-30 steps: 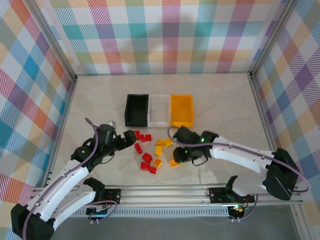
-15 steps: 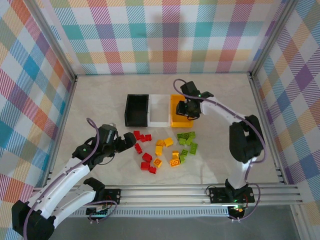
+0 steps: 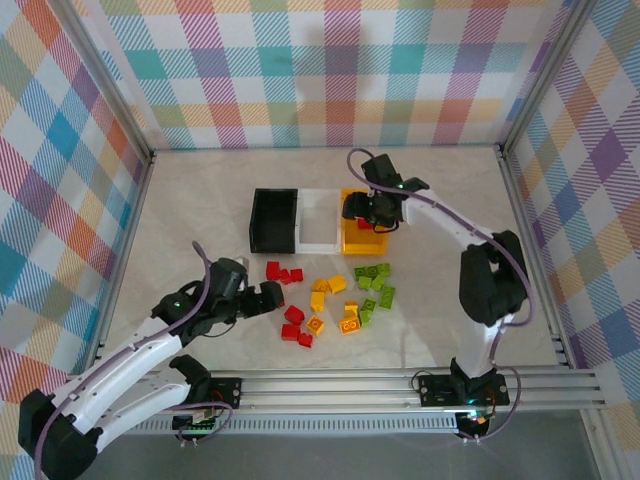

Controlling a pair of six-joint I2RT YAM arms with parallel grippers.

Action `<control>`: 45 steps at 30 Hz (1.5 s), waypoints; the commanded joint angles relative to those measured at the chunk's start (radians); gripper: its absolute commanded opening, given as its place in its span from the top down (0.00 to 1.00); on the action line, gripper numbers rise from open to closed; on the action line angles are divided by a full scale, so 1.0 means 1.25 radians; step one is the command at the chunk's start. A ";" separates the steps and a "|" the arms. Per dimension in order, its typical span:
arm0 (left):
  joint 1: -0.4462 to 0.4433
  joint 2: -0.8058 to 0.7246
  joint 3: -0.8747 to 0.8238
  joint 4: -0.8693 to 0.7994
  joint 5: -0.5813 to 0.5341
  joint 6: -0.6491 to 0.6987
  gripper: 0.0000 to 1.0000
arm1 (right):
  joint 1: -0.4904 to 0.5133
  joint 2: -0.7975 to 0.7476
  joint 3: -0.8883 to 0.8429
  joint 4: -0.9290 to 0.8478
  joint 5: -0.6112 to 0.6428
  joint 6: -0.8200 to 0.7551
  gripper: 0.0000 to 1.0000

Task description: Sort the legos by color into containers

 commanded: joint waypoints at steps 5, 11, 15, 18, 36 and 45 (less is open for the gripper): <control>-0.241 0.102 0.011 0.014 -0.133 -0.002 0.06 | 0.027 -0.174 -0.187 0.051 -0.030 0.033 0.26; -0.333 0.260 0.029 0.031 -0.217 0.004 0.10 | 0.027 -0.239 -0.265 0.065 -0.033 0.046 0.25; -0.334 0.291 0.031 0.071 -0.256 0.019 0.12 | 0.029 -0.259 -0.270 0.062 -0.040 0.043 0.25; -0.333 0.317 0.045 0.080 -0.267 0.036 0.15 | 0.029 -0.268 -0.268 0.058 -0.035 0.039 0.25; -0.333 0.414 0.035 0.054 -0.239 0.027 0.42 | 0.029 -0.284 -0.263 0.046 -0.009 0.028 0.25; -0.334 0.387 0.020 0.027 -0.218 0.010 0.37 | 0.029 -0.284 -0.256 0.041 0.002 0.033 0.25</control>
